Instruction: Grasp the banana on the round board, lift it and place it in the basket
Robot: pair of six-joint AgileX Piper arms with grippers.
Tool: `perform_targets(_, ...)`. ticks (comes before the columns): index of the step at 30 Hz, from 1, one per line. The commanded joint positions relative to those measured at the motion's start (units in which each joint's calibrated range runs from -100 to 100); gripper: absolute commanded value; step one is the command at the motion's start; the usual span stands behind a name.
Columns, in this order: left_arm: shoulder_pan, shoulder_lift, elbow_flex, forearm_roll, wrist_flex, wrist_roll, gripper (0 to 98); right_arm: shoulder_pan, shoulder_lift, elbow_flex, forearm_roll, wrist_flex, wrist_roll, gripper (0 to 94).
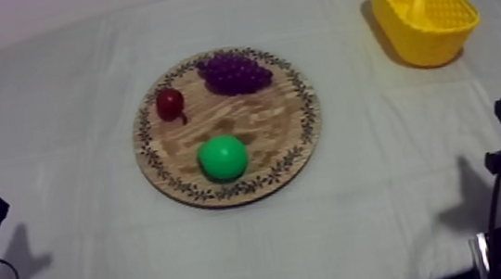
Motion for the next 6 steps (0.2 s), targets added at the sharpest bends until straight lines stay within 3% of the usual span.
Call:
perform_targets(1,0.0,0.0,0.0,-0.03,0.0,0.0,0.1,0.0,0.0,0.0,0.0,-0.1,0.0,0.6)
perform_targets(6,0.0,0.0,0.0,-0.03,0.0,0.0,0.1,0.0,0.0,0.0,0.0,-0.1,-0.1,0.6)
